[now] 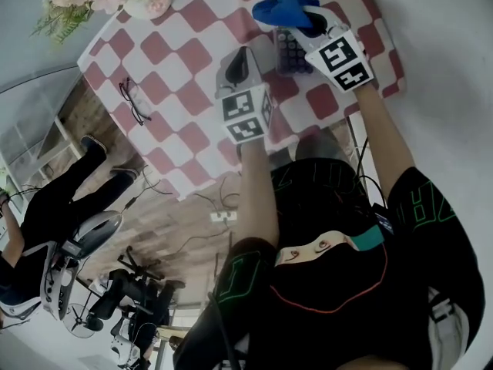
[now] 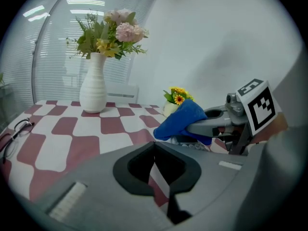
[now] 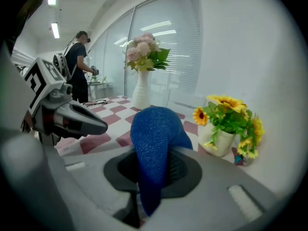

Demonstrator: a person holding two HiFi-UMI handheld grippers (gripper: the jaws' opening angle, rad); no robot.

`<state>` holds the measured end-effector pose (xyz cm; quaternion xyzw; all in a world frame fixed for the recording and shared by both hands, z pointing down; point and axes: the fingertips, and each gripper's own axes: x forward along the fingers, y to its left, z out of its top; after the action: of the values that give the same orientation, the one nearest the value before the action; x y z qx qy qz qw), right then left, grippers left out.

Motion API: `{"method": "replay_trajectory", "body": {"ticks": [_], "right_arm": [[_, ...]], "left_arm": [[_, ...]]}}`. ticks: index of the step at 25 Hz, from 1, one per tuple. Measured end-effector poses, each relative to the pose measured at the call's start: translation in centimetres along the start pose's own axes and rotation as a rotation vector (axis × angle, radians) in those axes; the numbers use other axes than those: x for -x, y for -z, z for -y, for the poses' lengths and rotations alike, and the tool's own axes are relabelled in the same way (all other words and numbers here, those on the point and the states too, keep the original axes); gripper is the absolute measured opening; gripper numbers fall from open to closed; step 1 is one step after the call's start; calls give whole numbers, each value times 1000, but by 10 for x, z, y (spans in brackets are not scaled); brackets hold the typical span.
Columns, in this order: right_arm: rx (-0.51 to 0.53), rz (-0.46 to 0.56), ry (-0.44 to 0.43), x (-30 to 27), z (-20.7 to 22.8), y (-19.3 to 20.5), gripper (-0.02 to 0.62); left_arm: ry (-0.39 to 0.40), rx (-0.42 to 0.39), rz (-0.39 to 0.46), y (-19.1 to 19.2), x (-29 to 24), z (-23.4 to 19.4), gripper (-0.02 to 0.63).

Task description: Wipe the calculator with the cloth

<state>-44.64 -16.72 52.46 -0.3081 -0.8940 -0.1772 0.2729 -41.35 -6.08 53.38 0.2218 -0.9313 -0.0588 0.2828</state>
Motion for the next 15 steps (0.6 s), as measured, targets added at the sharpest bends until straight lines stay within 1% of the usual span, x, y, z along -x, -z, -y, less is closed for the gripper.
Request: {"method": "replay_trajectory", "body": {"ticks": [3, 8, 15], "right_arm": [[35, -16, -38, -3, -16, 10, 77], [35, -28, -53, 1, -30, 21, 78], [34, -43, -20, 11, -42, 27, 80]], "left_arm": [[0, 1, -1, 0, 2, -5, 11], [20, 6, -13, 4, 3, -7, 11], [59, -6, -21, 7, 7, -6, 11]]}}
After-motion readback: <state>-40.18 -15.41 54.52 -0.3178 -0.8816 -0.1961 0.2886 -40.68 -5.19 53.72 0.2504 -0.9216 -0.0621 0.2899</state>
